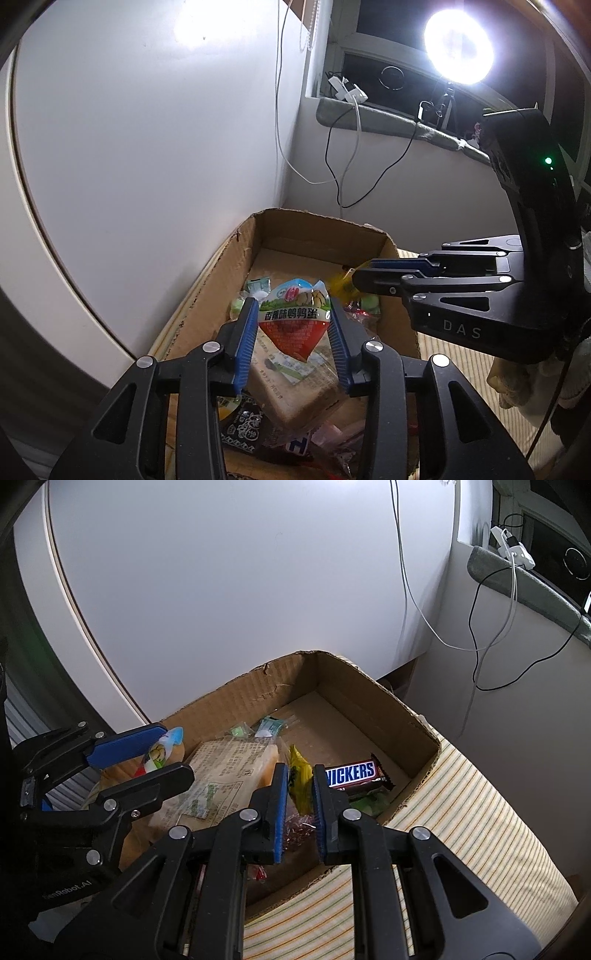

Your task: Organize snacks

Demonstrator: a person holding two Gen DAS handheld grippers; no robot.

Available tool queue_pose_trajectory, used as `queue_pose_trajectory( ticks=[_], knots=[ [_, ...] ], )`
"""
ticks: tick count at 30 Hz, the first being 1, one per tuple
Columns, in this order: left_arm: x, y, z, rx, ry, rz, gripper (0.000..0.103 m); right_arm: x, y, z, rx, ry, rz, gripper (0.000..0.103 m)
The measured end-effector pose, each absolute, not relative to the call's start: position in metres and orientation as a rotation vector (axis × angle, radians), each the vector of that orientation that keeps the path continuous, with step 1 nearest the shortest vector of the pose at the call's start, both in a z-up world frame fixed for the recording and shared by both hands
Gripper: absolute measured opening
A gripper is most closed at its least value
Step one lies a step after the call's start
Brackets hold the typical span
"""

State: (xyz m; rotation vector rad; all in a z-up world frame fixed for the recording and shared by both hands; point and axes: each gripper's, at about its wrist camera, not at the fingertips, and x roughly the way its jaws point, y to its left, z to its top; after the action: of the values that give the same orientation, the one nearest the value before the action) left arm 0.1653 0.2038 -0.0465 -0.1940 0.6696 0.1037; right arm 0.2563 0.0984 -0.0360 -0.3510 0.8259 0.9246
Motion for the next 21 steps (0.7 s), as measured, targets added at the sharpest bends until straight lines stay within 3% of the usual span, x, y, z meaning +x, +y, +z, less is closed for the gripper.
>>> queue_pose_trajectory(
  ticks=[4, 8, 9, 11, 14, 21],
  knots=[
    [0.163, 0.204, -0.046, -0.191, 0.668, 0.114, 0.039, 0.255, 0.096, -0.033, -0.348, 0.811, 0.919, 0.046],
    [0.161, 0.205, -0.045, -0.188, 0.665, 0.122, 0.046, 0.254, 0.094, -0.031, -0.349, 0.804, 0.918, 0.048],
    [0.160, 0.206, -0.044, -0.187, 0.663, 0.125, 0.052, 0.254, 0.094, -0.030, -0.349, 0.803, 0.915, 0.053],
    [0.158, 0.206, -0.043, -0.181, 0.659, 0.133, 0.053, 0.253, 0.092, -0.030, -0.347, 0.796, 0.910, 0.062],
    [0.154, 0.206, -0.042, -0.178, 0.662, 0.139, 0.055, 0.251, 0.088, -0.028, -0.344, 0.790, 0.904, 0.063],
    [0.141, 0.205, -0.039, -0.180, 0.656, 0.158, 0.071, 0.244, 0.077, -0.022, -0.330, 0.774, 0.896, 0.074]
  ],
)
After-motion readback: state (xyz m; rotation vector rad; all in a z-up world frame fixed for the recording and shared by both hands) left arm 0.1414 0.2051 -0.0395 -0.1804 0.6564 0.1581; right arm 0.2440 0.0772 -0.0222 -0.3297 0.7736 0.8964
